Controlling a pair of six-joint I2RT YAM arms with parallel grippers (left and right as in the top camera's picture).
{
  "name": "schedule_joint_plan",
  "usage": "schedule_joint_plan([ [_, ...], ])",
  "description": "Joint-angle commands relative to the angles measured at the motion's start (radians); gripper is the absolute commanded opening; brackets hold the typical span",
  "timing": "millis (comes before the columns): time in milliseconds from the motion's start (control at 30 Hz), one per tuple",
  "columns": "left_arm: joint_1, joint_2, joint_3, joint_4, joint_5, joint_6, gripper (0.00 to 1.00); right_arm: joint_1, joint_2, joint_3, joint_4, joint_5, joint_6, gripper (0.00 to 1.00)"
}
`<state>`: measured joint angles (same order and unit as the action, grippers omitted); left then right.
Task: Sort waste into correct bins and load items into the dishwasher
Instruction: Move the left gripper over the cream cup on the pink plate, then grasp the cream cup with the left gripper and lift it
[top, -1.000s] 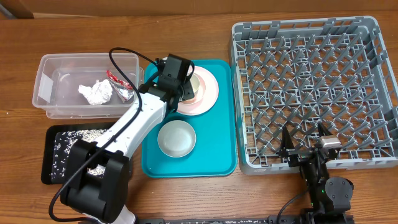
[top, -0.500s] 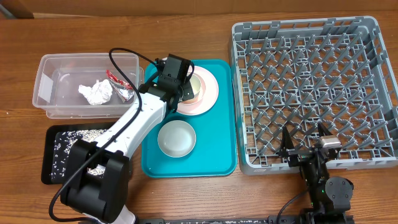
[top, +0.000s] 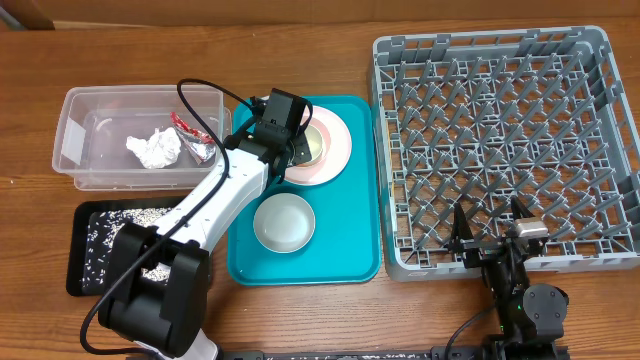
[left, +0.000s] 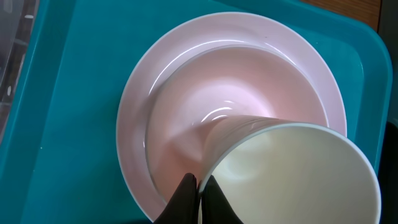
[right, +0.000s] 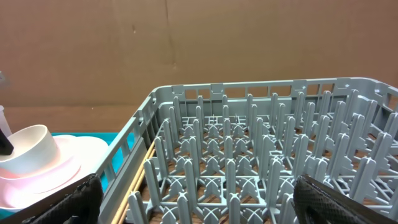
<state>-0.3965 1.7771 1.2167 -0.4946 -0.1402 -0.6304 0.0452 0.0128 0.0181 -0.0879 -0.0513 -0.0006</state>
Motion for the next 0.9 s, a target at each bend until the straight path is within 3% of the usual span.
schedule_joint_plan([
  [0,0.014,-0.026,0.037,-0.004,-0.012,-0.006,0.04,-0.007,-0.01,-0.01,0.006,0.005,0.005,1.0],
  [167,0.05,-0.122,0.1,-0.043,0.107,-0.005,0.04,-0.007,-0.01,-0.01,0.007,0.005,0.005,1.0],
  [333,0.145,-0.22,0.186,-0.124,0.412,-0.004,0.04,-0.007,-0.01,-0.01,0.007,0.005,0.005,1.0],
  [533,0.376,-0.261,0.232,-0.182,1.233,0.079,0.04,-0.007,-0.01,-0.01,0.007,0.005,0.005,1.0],
  [633,0.454,-0.259,0.221,-0.187,1.474,0.153,0.04,-0.007,-0.01,-0.01,0.007,0.0,0.005,1.0],
  [767,0.481,-0.259,0.213,-0.191,1.616,0.238,0.04,-0.007,-0.01,-0.01,0.011,-0.033,0.005,1.0],
  [867,0.475,-0.259,0.212,-0.191,1.638,0.254,0.04,-0.007,-0.01,-0.01,0.011,-0.054,0.005,1.0],
])
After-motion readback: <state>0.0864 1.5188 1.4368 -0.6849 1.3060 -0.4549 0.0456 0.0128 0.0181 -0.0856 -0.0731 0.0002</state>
